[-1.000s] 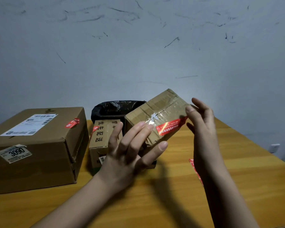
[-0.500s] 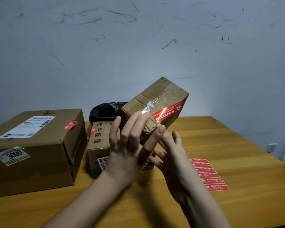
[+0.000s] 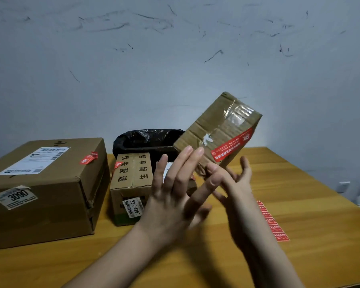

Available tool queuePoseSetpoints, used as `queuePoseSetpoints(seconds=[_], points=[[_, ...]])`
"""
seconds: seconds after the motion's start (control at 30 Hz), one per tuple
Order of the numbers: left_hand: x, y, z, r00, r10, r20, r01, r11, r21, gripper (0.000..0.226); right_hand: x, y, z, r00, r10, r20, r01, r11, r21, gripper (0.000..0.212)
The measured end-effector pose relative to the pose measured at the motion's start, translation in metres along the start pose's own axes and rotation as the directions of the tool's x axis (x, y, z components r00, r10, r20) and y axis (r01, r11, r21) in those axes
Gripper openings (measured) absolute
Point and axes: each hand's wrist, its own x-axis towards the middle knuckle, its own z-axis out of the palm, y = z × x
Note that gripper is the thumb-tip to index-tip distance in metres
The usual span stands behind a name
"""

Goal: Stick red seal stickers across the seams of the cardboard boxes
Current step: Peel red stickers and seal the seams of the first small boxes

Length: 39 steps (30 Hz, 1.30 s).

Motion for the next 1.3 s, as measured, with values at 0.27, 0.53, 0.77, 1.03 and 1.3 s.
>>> queuePoseSetpoints(seconds=[0.27, 0.53, 0.77, 1.03, 1.3], points=[[0.039, -0.026, -0.037, 0.926, -0.315, 0.209, 0.375, 0.831, -0.411, 0.072, 0.011, -0.029, -0.064, 0.967, -0.185, 0.177, 0.246, 0.867, -0.433, 0.126], [0.069, -0.073, -0.042, 0.754, -0.224, 0.617, 0.623, 0.542, -0.564, 0.093, 0.015, -0.053, -0.072, 0.874, -0.113, 0.472, 0.444, 0.579, -0.684, 0.112], [0.058, -0.109, -0.04, 0.549, 0.015, 0.836, 0.804, 0.263, -0.533, 0.111, 0.023, -0.069, -0.059, 0.789, -0.08, 0.609, 0.544, 0.551, -0.633, 0.103], [0.042, -0.11, -0.033, 0.51, -0.084, 0.856, 0.848, 0.214, -0.485, 0.104, 0.045, -0.057, -0.058, 0.766, -0.106, 0.635, 0.501, 0.717, -0.485, 0.11], [0.022, -0.098, -0.022, 0.513, -0.282, 0.811, 0.846, 0.001, -0.534, 0.111, 0.041, -0.001, -0.046, 0.931, -0.167, 0.323, 0.244, 0.946, -0.215, 0.119]])
